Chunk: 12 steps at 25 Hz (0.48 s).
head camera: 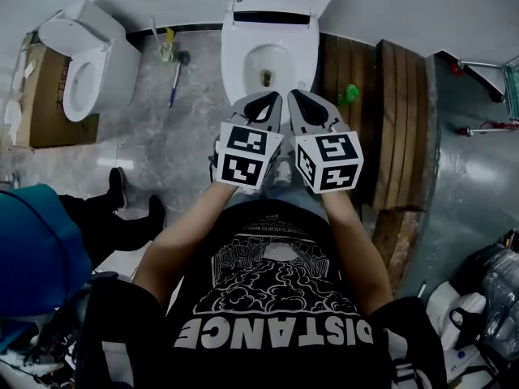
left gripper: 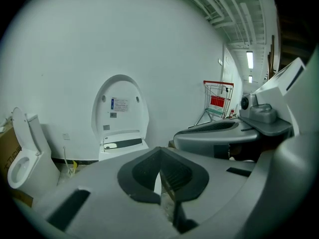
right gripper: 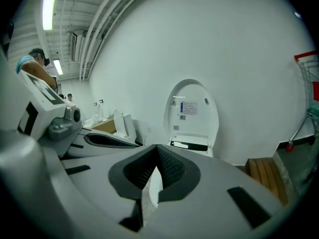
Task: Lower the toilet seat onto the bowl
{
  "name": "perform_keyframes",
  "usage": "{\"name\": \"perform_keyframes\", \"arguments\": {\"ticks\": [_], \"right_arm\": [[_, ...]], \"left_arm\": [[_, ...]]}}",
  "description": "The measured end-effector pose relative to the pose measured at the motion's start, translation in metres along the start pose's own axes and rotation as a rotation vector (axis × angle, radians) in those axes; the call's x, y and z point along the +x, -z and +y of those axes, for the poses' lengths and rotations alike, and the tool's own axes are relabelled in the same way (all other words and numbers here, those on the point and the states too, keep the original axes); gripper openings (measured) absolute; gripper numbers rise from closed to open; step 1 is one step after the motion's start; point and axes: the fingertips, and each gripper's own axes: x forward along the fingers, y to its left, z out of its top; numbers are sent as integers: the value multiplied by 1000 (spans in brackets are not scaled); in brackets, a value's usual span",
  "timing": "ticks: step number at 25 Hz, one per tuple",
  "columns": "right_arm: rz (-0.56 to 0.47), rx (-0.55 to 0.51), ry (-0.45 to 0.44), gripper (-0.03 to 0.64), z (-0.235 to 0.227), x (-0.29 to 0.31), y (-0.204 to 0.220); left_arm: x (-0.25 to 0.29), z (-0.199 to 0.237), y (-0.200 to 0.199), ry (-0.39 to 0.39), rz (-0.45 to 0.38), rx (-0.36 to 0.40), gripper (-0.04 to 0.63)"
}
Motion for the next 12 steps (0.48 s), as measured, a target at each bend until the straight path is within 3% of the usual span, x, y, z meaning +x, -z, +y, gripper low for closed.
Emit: {"name": "perform_keyframes", "arguments": {"ticks": [12], "right_arm": [[-1, 27, 16, 17, -1, -2, 6]], "left_arm": [[4, -8, 2, 24, -3, -8, 12]]}}
